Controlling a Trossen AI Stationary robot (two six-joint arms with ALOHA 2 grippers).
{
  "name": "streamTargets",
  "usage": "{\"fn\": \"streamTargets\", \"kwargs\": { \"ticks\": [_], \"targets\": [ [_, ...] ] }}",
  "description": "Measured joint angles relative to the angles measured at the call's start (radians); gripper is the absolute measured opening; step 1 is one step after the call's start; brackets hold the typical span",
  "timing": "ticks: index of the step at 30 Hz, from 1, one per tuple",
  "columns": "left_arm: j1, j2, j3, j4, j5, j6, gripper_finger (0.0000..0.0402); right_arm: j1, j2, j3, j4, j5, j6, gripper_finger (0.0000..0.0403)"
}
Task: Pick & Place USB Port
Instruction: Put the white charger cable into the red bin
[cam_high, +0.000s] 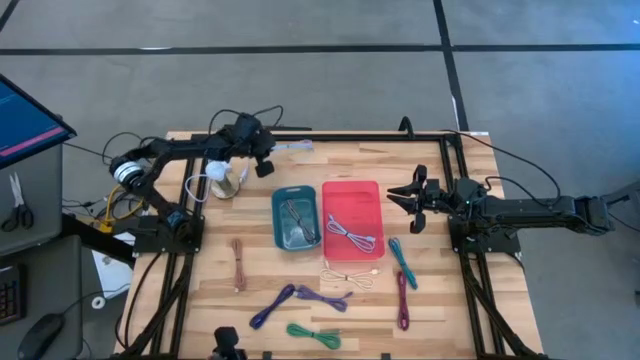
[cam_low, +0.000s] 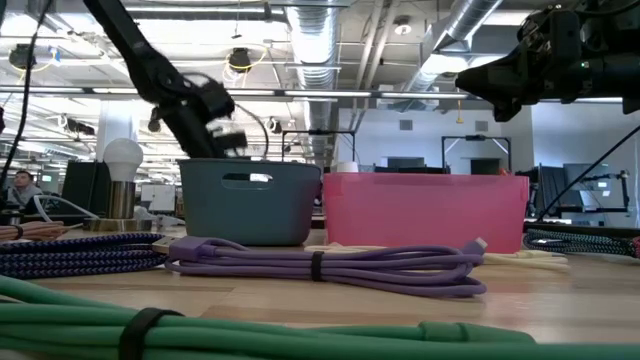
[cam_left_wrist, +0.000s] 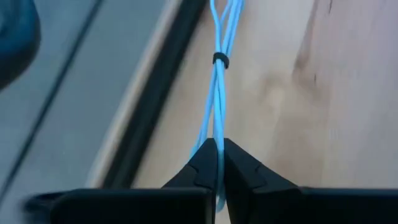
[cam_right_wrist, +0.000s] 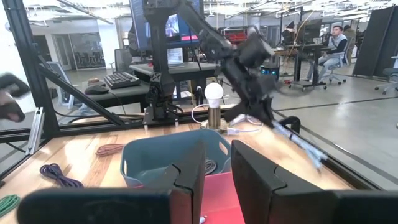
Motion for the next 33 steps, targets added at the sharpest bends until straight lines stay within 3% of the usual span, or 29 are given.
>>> {"fn": "streamTargets", "kwargs": {
  "ticks": [8, 15, 23, 33],
  "targets": [
    [-0.036, -0.246, 0.002, 0.001, 0.114, -0.08, 0.0007, 0.0, 0.0, 0.0, 0.0, 0.001, 0.0, 0.0071],
    [-0.172, -0.366, 0.002, 0.001, 0.206, -0.172, 0.0007, 0.0, 0.0, 0.0, 0.0, 0.003, 0.0, 0.0071],
    [-0.402, -0.332, 0.002, 0.009, 0.209, -0.256, 0.0007, 0.0, 0.0, 0.0, 0.007, 0.003, 0.0, 0.0071],
    [-0.559, -0.172, 0.002, 0.135, 0.207, -0.285, 0.0007, 0.001, -0.001, 0.0, 0.008, 0.003, 0.0, 0.0071]
  ]
}}
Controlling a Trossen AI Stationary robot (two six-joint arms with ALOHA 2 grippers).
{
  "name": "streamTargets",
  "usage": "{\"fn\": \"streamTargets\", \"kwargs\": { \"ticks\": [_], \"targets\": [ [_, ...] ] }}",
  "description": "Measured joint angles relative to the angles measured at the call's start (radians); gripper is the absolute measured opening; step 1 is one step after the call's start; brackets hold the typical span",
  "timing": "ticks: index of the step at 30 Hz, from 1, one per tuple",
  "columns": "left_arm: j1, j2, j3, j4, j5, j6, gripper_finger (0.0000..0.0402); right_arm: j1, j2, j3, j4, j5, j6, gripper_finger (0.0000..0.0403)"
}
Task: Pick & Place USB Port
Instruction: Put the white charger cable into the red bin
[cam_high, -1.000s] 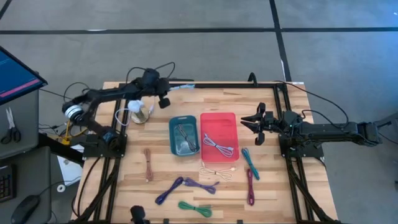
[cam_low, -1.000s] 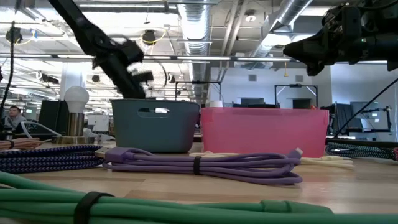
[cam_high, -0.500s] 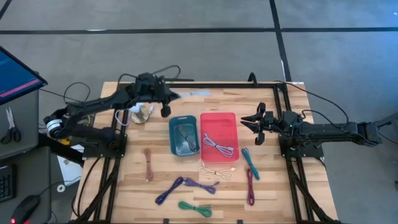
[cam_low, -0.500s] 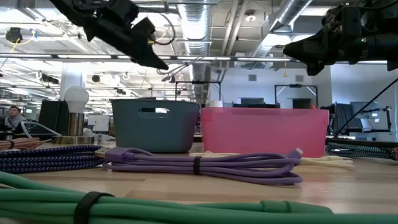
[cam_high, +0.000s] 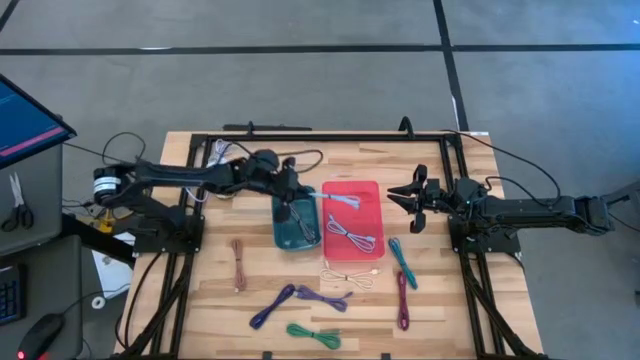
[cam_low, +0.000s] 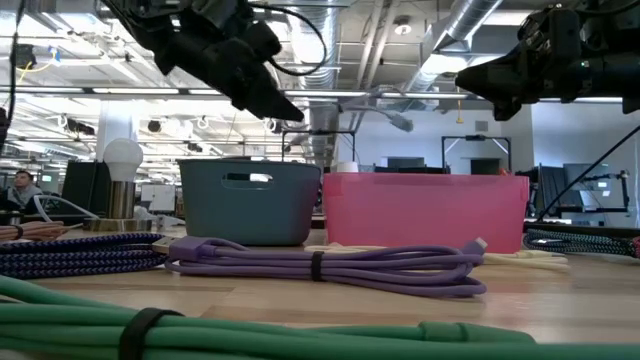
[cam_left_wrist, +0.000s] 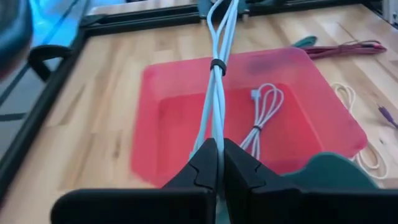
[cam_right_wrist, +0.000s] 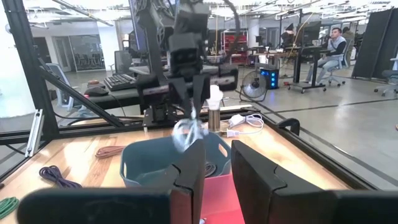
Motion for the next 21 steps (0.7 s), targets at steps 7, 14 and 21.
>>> {"fn": "streamTargets", "kwargs": {
  "ticks": [7, 14, 21],
  "targets": [
    [-0.052, 0.095, 0.004, 0.086, -0.001, 0.002, 0.0007, 0.0, 0.0, 0.0, 0.0, 0.0, 0.0, 0.0071],
    [-0.096, 0.154, 0.038, 0.083, -0.001, 0.114, 0.0007, 0.0, 0.0, 0.0, 0.0, 0.0, 0.0, 0.0071],
    [-0.099, 0.213, 0.066, 0.082, -0.001, 0.215, 0.0007, -0.001, 0.0, 0.0, 0.0, 0.0, 0.0, 0.0071]
  ]
}}
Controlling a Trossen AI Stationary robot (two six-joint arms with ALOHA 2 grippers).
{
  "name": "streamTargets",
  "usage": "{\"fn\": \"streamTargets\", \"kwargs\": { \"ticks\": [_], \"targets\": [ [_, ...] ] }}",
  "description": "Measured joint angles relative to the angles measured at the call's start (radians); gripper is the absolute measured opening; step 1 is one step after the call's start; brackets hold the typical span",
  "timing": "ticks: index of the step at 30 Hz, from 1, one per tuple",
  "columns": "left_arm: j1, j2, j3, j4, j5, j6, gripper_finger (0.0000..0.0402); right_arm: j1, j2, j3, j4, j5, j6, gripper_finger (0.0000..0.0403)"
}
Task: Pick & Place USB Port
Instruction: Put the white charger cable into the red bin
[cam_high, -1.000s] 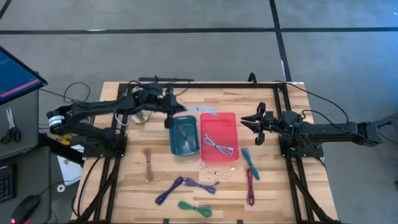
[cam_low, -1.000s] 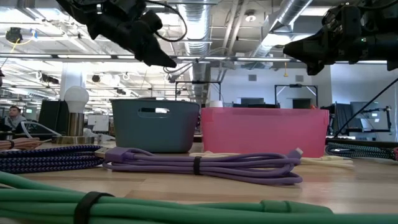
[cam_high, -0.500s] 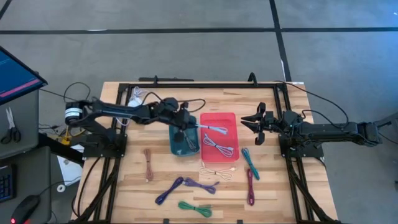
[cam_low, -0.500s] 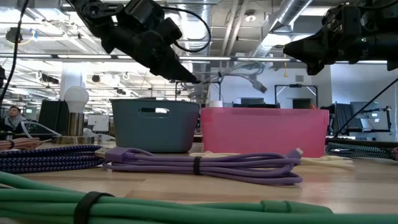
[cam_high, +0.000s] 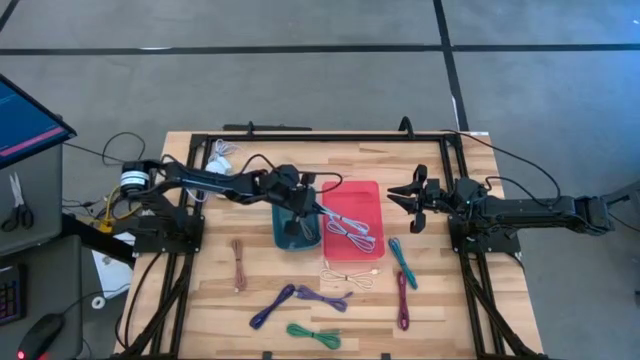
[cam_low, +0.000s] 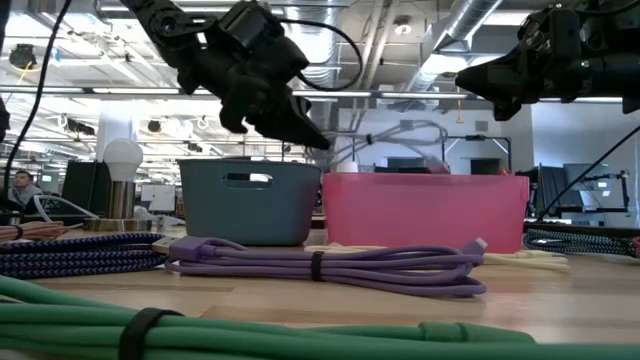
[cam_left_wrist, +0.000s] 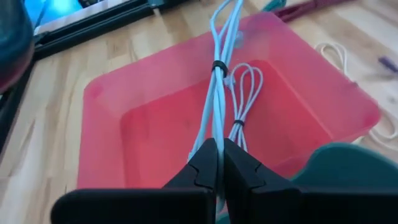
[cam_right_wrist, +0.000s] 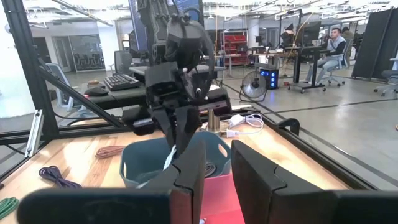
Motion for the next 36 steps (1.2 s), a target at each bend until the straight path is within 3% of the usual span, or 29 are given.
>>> {"fn": "streamTargets", "kwargs": {
  "ticks": [15, 31, 36],
  "targets": [
    [0.003, 0.11, 0.082, 0.001, 0.052, 0.019, 0.0009, 0.0, 0.0, 0.0, 0.0, 0.0, 0.0, 0.0071],
    [0.002, 0.1, 0.083, 0.009, 0.026, 0.009, 0.008, 0.0, 0.0, 0.0, 0.0, 0.0, -0.008, 0.0071],
    [0.002, 0.095, 0.082, 0.107, 0.026, 0.009, 0.0088, 0.0, 0.0, 0.0, 0.0, 0.0, -0.008, 0.0071]
  ]
}}
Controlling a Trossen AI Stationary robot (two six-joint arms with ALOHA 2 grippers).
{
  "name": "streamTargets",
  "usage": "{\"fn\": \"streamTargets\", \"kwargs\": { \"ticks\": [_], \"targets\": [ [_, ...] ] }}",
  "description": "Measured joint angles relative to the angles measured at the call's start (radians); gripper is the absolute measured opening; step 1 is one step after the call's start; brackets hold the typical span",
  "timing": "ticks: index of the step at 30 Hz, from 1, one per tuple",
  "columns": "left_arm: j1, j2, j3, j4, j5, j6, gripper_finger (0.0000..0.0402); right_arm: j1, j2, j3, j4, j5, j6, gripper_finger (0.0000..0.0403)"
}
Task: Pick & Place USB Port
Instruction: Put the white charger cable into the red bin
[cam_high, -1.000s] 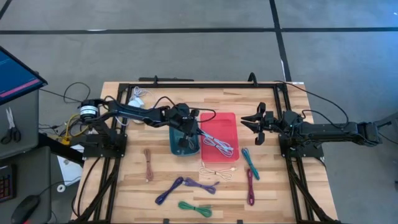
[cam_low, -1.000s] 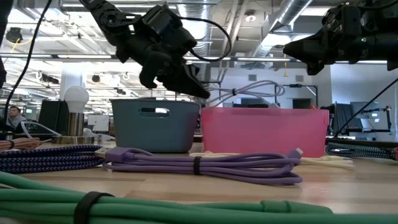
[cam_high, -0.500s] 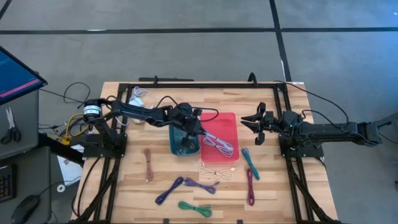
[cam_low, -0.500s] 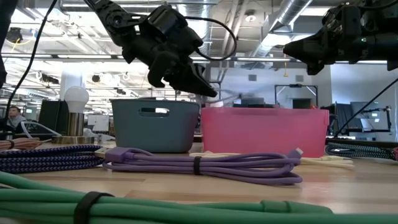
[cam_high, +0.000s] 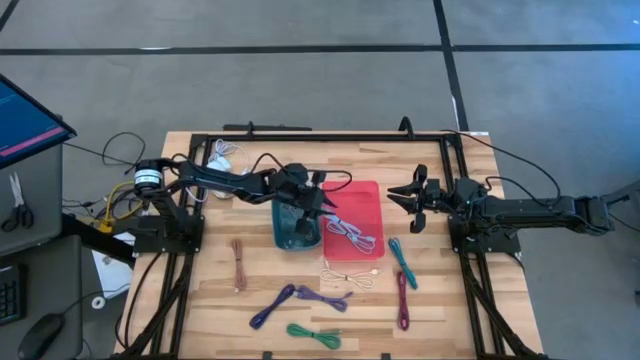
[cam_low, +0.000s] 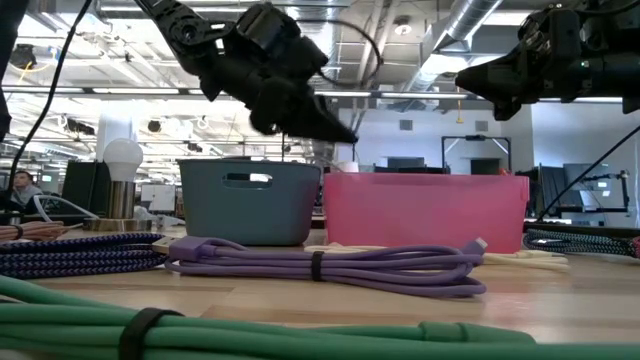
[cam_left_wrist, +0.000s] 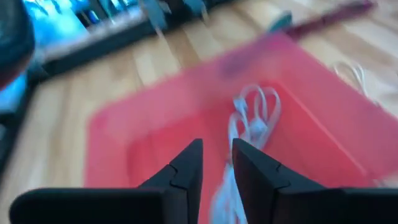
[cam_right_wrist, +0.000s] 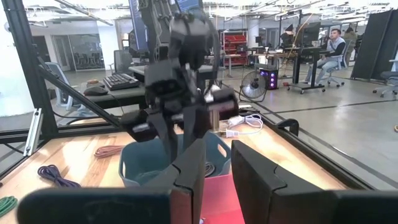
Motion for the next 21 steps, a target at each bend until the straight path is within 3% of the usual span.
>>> {"fn": "streamTargets", "kwargs": {
  "ticks": [4, 10, 19, 21],
  "targets": [
    [0.0, -0.046, 0.0, 0.079, -0.054, 0.008, 0.0087, 0.001, 0.0, 0.0, 0.001, 0.0, 0.0, 0.0071],
    [0.0, -0.196, 0.0, 0.057, -0.164, 0.008, 0.0087, 0.0, 0.0, 0.0, 0.003, 0.0, -0.002, 0.0071],
    [0.001, -0.43, 0.0, -0.249, -0.477, 0.006, 0.0087, -0.001, 0.0, 0.0, 0.003, 0.015, -0.001, 0.0071],
    [0.0, -0.481, -0.004, -0.323, -0.502, -0.021, 0.0088, -0.001, 0.0, 0.0, 0.003, 0.015, 0.0, 0.0071]
  ]
}}
